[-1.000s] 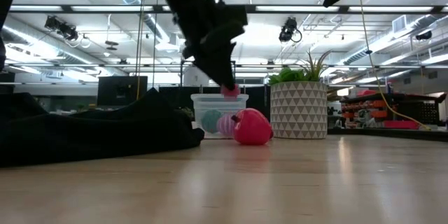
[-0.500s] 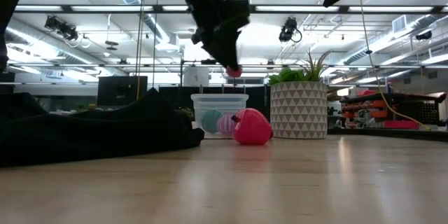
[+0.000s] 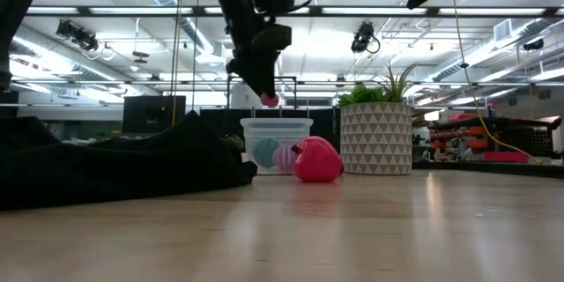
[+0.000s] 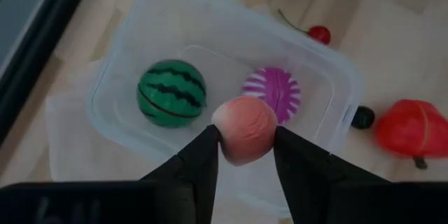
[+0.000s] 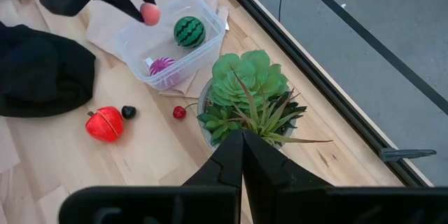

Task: Pick and placing Produce into tupperware
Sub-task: Put the peach into the transparent bin

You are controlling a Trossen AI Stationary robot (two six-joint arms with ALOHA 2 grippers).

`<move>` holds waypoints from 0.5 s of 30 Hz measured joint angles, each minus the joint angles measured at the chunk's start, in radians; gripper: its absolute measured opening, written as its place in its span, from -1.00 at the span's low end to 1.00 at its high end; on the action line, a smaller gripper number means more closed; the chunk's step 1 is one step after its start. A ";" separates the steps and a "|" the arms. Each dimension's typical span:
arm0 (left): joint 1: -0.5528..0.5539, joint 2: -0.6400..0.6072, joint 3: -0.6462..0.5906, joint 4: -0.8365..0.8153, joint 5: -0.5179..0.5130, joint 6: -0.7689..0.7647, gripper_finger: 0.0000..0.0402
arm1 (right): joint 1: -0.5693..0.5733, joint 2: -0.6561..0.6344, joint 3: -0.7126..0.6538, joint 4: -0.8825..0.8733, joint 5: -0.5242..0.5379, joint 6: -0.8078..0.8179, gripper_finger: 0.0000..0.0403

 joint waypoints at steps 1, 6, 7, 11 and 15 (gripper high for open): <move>0.006 0.000 0.000 -0.014 0.010 0.007 -0.32 | 0.000 0.000 0.000 0.000 0.000 0.000 -0.92; 0.014 0.000 -0.002 -0.061 0.022 0.049 -0.35 | 0.000 0.000 0.000 0.000 0.000 0.000 -0.92; 0.010 0.000 -0.003 -0.058 0.021 0.061 -0.34 | 0.000 0.000 0.000 0.000 0.000 0.000 -0.92; 0.005 0.000 -0.003 -0.056 0.022 0.072 -0.32 | 0.000 0.000 0.000 0.001 0.000 0.000 -0.92; 0.007 0.022 -0.006 -0.060 0.022 0.092 -0.34 | 0.000 0.000 0.000 0.001 0.000 0.000 -0.92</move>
